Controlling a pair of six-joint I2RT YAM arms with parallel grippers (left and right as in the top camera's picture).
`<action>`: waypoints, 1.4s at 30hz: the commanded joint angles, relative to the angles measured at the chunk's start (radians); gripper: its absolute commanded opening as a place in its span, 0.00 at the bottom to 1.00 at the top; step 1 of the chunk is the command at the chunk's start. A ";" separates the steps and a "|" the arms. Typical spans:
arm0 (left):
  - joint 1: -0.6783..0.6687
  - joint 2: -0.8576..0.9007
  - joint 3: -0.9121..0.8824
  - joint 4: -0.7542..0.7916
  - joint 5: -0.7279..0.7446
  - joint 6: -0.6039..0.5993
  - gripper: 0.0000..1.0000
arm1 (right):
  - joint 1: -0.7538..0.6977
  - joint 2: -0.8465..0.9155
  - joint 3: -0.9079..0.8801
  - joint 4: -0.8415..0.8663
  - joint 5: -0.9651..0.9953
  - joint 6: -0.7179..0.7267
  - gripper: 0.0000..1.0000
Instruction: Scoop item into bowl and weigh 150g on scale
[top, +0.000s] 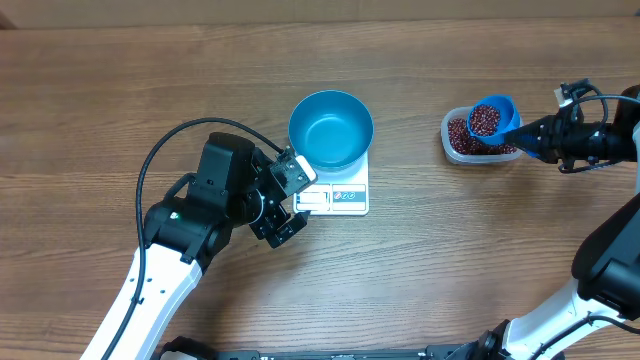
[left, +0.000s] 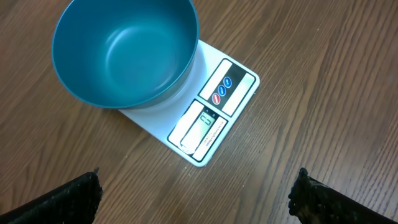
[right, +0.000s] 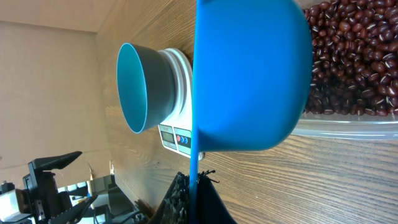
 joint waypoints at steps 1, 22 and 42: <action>0.007 0.003 0.029 0.001 0.018 0.029 1.00 | -0.003 0.002 0.002 0.000 -0.017 -0.008 0.04; 0.007 0.003 0.029 0.016 0.008 0.072 1.00 | -0.003 0.002 0.002 0.001 -0.017 -0.008 0.04; 0.007 0.003 0.029 0.027 0.011 0.108 1.00 | -0.003 0.002 0.002 0.001 -0.017 -0.008 0.04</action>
